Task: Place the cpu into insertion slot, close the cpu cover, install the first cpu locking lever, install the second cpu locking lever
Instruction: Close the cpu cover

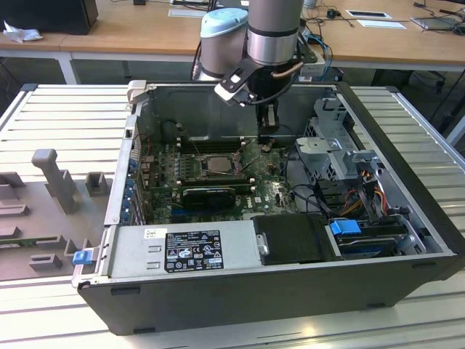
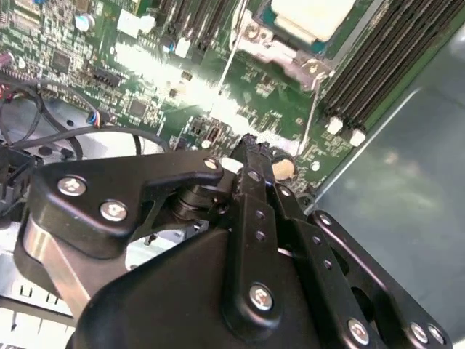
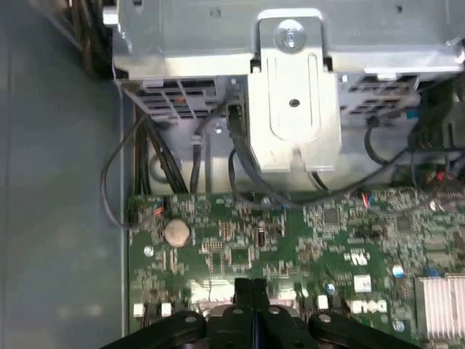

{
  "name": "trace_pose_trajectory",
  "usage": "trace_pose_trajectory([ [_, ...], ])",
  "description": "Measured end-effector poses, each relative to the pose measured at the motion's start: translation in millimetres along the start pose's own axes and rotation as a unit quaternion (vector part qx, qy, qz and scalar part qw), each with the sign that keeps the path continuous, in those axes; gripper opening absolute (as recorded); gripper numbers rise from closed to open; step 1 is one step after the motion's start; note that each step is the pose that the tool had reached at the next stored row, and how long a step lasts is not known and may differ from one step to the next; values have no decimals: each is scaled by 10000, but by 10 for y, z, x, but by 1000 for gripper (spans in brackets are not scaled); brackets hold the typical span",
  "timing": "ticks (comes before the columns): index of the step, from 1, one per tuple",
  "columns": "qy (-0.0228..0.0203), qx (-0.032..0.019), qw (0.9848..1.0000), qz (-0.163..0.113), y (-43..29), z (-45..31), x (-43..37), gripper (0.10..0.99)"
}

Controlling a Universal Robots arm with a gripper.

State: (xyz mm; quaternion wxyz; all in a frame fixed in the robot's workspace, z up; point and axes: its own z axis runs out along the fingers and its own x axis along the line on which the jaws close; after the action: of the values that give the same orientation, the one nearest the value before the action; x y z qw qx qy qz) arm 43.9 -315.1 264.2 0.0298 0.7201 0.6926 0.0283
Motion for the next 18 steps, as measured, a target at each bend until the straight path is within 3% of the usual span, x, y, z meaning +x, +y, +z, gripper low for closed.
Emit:
trace_pose_trajectory([
  [2,0,6,10000,0,56,33,2,106],
  [6,0,6,10000,1,62,122,3,106],
  [8,-2,26,10000,1,56,127,3,106],
  [18,-1,28,10000,0,-12,127,0,106],
])
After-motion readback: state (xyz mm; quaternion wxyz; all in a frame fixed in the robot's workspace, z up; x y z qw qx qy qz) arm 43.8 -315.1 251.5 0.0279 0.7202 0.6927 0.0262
